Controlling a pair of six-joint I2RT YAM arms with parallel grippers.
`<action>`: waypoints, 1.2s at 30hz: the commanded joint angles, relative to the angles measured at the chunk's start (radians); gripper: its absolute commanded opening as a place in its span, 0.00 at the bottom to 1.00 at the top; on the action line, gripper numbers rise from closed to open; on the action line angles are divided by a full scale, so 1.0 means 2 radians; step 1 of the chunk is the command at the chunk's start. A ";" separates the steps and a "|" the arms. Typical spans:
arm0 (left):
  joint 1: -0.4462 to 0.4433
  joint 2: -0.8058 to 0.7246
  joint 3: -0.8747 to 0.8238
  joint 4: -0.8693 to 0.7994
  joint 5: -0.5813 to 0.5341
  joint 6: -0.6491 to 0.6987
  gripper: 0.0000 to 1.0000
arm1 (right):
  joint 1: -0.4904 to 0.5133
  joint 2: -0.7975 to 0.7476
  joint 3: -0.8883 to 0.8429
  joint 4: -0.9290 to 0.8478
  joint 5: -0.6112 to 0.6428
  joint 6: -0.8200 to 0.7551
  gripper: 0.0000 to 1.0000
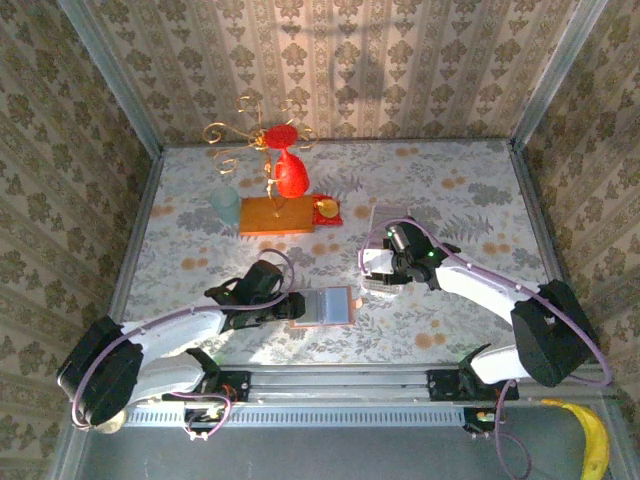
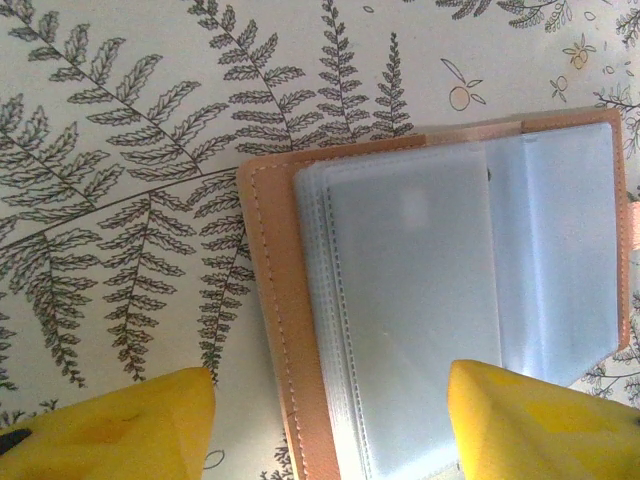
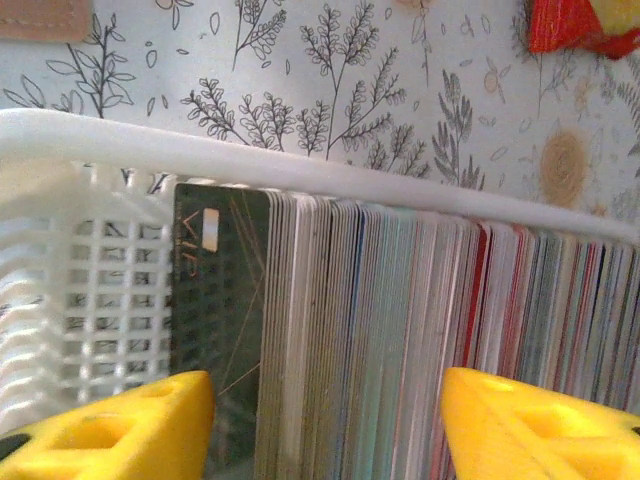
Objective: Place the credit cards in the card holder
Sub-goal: Pick up the credit card from the storage box.
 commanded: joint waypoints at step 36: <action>-0.001 -0.009 -0.014 0.004 0.006 -0.020 0.56 | 0.008 -0.039 -0.022 0.001 0.002 -0.020 0.17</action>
